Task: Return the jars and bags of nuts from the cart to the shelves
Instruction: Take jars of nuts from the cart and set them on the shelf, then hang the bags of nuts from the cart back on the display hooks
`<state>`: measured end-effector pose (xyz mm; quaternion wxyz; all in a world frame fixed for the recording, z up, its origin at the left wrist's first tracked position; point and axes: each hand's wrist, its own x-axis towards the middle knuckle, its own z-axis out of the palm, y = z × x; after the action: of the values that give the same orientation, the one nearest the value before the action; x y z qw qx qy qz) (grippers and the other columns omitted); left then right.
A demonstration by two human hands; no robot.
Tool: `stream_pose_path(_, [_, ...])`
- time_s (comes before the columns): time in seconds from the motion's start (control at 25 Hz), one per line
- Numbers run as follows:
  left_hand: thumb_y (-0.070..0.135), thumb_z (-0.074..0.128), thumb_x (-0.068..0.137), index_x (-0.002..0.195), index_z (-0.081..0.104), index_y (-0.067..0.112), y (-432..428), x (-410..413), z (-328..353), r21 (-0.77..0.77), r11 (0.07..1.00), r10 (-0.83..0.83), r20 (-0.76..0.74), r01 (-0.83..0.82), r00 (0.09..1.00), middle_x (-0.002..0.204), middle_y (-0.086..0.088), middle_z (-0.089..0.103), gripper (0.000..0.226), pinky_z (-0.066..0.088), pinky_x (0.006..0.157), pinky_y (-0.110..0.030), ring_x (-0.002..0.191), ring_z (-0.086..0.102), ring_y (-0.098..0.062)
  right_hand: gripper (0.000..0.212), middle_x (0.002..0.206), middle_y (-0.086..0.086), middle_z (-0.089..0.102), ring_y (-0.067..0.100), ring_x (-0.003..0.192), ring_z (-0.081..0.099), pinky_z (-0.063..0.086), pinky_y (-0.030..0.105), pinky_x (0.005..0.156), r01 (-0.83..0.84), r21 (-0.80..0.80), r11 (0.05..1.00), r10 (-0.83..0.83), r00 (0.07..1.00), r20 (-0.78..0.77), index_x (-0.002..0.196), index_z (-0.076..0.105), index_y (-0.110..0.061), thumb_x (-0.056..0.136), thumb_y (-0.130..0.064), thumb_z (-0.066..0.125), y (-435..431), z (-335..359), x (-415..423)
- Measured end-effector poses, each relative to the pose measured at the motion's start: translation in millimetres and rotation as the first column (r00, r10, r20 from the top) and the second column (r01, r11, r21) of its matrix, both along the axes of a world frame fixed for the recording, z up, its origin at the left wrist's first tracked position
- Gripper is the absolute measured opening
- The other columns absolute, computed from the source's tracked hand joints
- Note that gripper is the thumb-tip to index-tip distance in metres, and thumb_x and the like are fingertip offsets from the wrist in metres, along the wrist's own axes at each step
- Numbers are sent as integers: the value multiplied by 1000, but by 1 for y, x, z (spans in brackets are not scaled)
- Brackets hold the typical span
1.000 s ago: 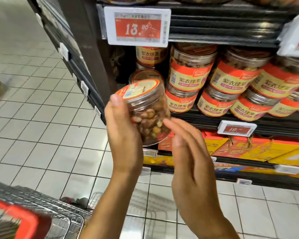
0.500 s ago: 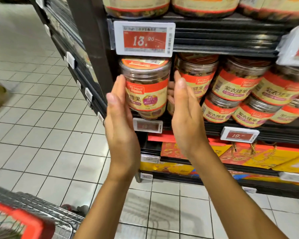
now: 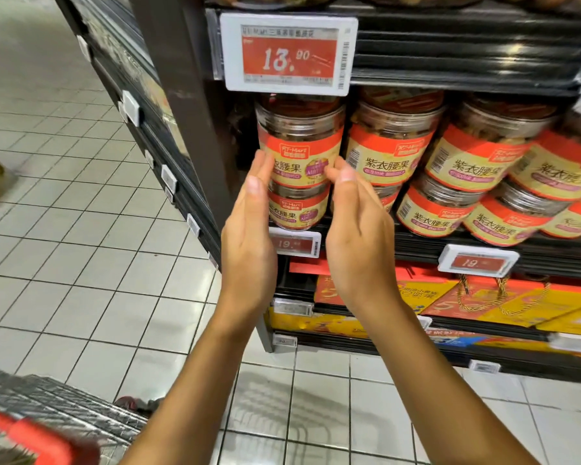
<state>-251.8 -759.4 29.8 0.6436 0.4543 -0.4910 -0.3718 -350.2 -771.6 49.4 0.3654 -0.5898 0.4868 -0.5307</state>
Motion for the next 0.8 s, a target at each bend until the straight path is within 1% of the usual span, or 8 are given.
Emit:
stream_pose_path(0.12, [53,24,92,139,42,26,-3,-1,-2,20,1000,16,-33,-15,999,147,12,40,57,23,117,-35,136,31,1,52,139,1,51,4,131,38,27,19,111,2,0,1000,-2,1000,-22,129,55,-9,93,-34,26,-4,-3,0])
stream_pose_path(0.24, [50,23,94,140,42,23,-4,1,-3,33,999,27,25,-27,999,148,12,38,56,24,117,-34,137,30,3,52,142,1,47,2,132,34,24,13,110,-18,7,1000,18,999,-40,131,52,-7,95,-34,27,-7,-5,-2])
stream_pose_path(0.32, [45,25,95,136,46,22,-2,1,0,56,997,48,47,-50,998,144,10,44,52,29,113,-30,133,36,3,51,141,2,49,5,133,37,27,17,110,-39,37,999,40,999,-35,131,52,-9,95,-35,27,-6,-5,-5])
stream_pose_path(0.48, [23,40,99,110,61,21,33,5,18,86,980,186,-58,-180,981,101,9,69,23,48,82,-16,94,65,-3,48,104,-7,61,10,105,57,45,31,96,-73,9,997,74,997,-37,105,64,-7,93,-36,29,11,9,-18])
stream_pose_path(0.56, [15,41,99,101,63,15,66,7,26,188,959,232,-86,-213,969,86,3,70,22,51,75,-19,77,66,-10,47,99,5,64,20,97,61,48,40,90,-152,68,986,158,984,-83,100,63,-3,92,-36,29,30,16,-27])
stream_pose_path(0.64, [12,40,98,95,64,14,121,7,36,297,914,316,-102,-275,943,76,1,70,24,53,72,-20,69,64,-12,41,102,6,66,12,92,64,50,34,86,-285,150,947,301,948,-102,98,64,-14,91,-36,31,64,24,-36])
stream_pose_path(0.72, [9,41,96,91,65,11,183,4,50,370,865,398,-95,-339,912,70,1,70,25,52,69,-20,64,64,-10,30,101,-5,66,-2,87,64,50,19,79,-423,172,890,443,890,-106,96,62,-30,91,-35,32,101,37,-41])
stream_pose_path(0.8, [6,41,96,89,65,9,242,1,61,439,794,499,-74,-421,863,67,1,70,25,51,63,-17,61,63,-8,29,102,-9,66,-4,85,65,47,12,75,-557,190,809,581,807,-105,98,62,-29,91,-35,34,134,48,-35])
